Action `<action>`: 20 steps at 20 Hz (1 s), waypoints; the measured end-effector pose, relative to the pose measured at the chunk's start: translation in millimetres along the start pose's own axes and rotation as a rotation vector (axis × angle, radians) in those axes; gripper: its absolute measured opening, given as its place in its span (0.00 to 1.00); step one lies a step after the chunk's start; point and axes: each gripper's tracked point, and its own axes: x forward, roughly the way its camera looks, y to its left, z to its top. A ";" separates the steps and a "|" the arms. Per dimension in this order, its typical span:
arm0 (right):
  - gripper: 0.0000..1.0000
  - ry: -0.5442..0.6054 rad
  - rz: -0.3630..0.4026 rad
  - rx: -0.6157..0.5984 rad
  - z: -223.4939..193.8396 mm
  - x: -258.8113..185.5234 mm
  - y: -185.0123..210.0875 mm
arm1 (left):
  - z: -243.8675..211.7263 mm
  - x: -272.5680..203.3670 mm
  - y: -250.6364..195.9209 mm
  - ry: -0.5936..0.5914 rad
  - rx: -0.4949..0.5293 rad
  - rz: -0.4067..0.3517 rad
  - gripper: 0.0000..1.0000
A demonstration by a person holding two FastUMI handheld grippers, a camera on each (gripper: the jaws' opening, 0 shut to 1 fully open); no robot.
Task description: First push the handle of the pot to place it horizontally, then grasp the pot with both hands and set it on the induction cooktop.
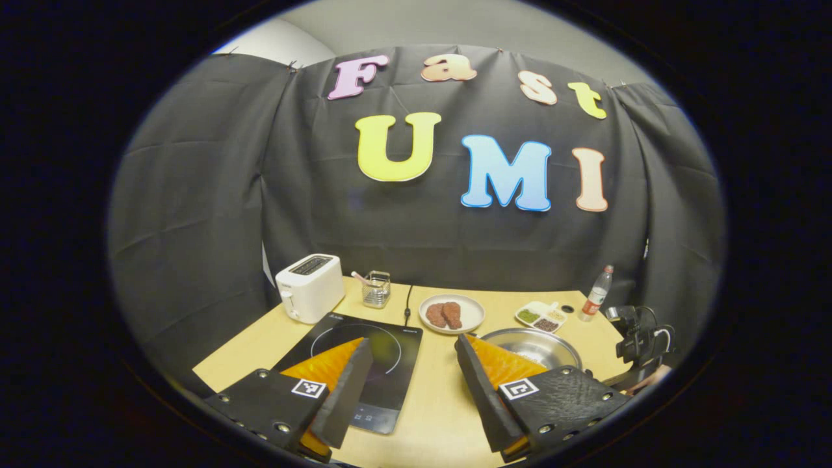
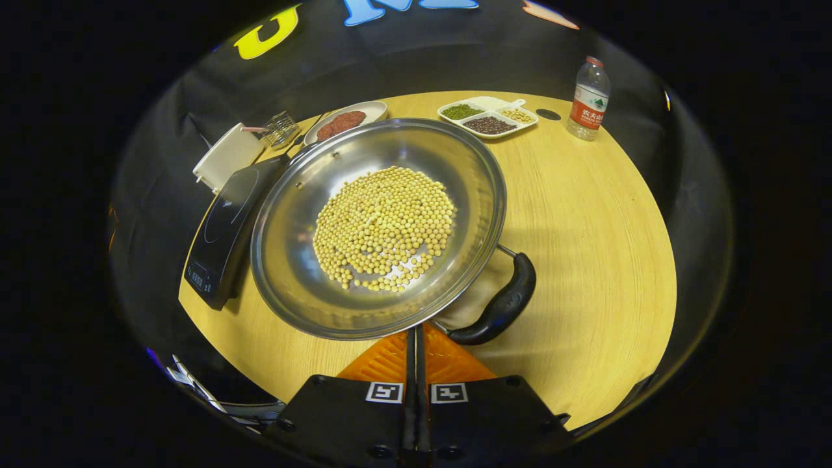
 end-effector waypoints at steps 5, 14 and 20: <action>0.02 -0.004 -0.015 0.027 17.3 2.9 -26.0 | -6.3 -1.0 -12.0 0.020 0.017 0.018 0.81; 0.02 -0.042 0.001 0.107 46.7 8.9 -56.2 | -11.7 0.4 -39.0 0.045 0.036 0.049 0.78; 0.02 -0.042 0.027 0.134 60.5 12.3 -67.4 | -17.1 -2.8 -62.3 0.062 0.041 0.065 0.78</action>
